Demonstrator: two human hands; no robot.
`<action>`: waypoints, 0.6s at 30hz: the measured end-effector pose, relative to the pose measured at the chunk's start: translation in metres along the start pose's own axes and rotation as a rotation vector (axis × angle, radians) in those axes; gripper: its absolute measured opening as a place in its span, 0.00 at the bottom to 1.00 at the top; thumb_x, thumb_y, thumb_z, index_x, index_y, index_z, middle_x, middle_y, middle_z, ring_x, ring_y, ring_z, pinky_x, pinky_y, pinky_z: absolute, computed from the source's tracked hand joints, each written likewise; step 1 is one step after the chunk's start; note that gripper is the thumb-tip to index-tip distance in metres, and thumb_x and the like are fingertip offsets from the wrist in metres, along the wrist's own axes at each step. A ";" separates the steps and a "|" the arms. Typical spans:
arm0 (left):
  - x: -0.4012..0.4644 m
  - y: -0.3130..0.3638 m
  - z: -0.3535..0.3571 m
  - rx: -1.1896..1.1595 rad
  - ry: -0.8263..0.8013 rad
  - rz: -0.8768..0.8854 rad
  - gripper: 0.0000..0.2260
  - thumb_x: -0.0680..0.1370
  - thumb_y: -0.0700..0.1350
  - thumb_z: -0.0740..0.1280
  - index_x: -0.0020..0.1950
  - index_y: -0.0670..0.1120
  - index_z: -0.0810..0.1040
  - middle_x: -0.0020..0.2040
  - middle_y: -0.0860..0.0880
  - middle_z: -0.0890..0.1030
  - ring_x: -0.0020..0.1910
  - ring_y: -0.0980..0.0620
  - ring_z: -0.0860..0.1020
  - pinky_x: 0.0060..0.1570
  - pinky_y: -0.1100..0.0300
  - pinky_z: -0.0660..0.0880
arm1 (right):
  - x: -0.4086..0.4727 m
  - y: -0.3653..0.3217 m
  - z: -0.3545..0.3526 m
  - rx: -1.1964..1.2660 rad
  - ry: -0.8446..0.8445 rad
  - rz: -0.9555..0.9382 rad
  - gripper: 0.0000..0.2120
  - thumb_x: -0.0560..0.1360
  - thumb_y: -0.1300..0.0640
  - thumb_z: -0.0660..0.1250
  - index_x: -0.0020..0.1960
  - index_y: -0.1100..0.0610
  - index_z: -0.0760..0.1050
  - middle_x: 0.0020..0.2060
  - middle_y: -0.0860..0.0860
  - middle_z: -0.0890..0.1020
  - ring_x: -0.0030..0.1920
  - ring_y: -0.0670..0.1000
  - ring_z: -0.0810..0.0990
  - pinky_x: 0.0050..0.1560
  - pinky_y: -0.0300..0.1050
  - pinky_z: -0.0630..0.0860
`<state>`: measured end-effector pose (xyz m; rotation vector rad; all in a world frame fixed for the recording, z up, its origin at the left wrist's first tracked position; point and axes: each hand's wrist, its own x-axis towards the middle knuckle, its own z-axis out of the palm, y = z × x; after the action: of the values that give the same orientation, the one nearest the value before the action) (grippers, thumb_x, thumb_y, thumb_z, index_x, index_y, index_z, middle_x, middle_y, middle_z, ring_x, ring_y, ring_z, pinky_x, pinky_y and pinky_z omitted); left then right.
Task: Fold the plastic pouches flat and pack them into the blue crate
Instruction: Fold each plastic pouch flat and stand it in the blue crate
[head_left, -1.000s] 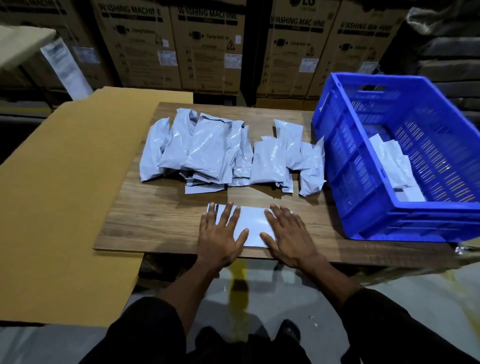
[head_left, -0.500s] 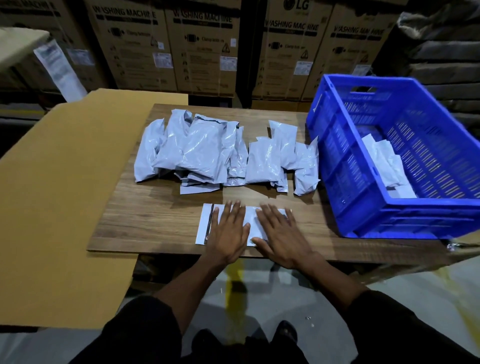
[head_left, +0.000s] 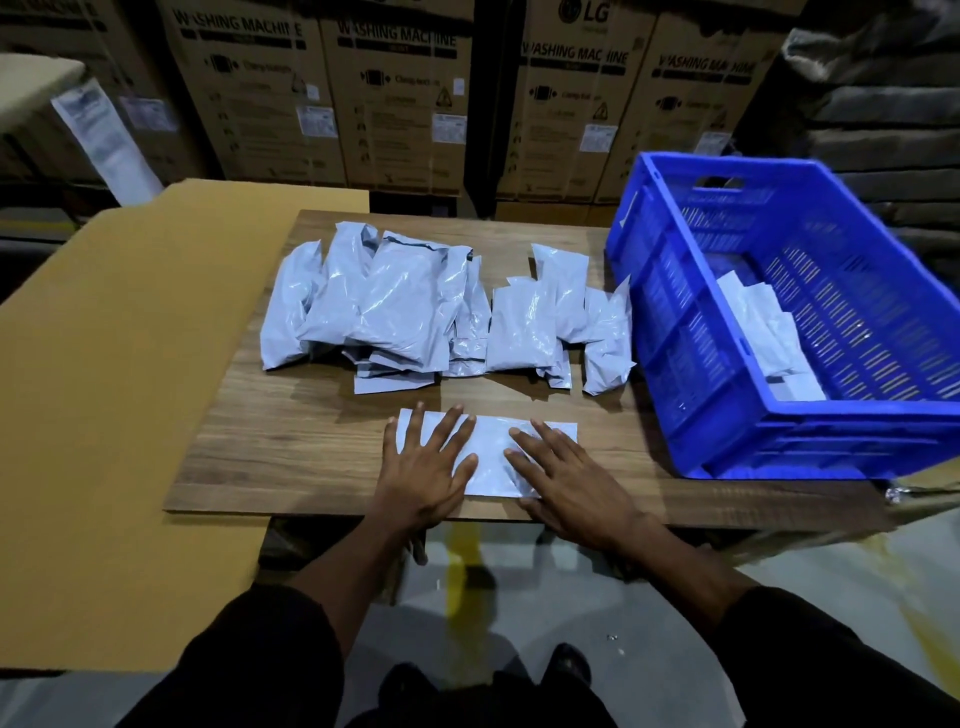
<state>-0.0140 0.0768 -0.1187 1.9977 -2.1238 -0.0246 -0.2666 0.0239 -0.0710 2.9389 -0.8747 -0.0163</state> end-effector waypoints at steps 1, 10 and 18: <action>0.001 -0.001 0.000 -0.005 -0.014 0.000 0.29 0.84 0.64 0.42 0.80 0.55 0.65 0.82 0.56 0.60 0.80 0.38 0.58 0.73 0.33 0.53 | 0.001 0.000 0.001 -0.010 0.025 -0.006 0.26 0.82 0.46 0.58 0.75 0.59 0.66 0.77 0.59 0.65 0.77 0.64 0.60 0.75 0.59 0.63; -0.004 -0.005 -0.004 0.025 0.089 0.222 0.36 0.82 0.67 0.52 0.80 0.41 0.63 0.81 0.44 0.62 0.81 0.42 0.59 0.73 0.25 0.49 | 0.010 0.000 -0.007 0.030 0.107 -0.008 0.20 0.75 0.51 0.59 0.60 0.60 0.79 0.67 0.60 0.77 0.63 0.64 0.79 0.55 0.56 0.81; 0.011 0.000 -0.024 0.124 0.010 0.133 0.26 0.77 0.43 0.57 0.75 0.51 0.73 0.75 0.49 0.73 0.77 0.43 0.68 0.70 0.27 0.41 | 0.007 -0.015 -0.024 -0.123 0.112 -0.209 0.24 0.77 0.50 0.59 0.72 0.54 0.71 0.75 0.52 0.70 0.75 0.65 0.64 0.70 0.72 0.62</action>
<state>-0.0104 0.0689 -0.0938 1.9112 -2.2991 0.1419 -0.2522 0.0344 -0.0477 2.8683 -0.5297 0.0791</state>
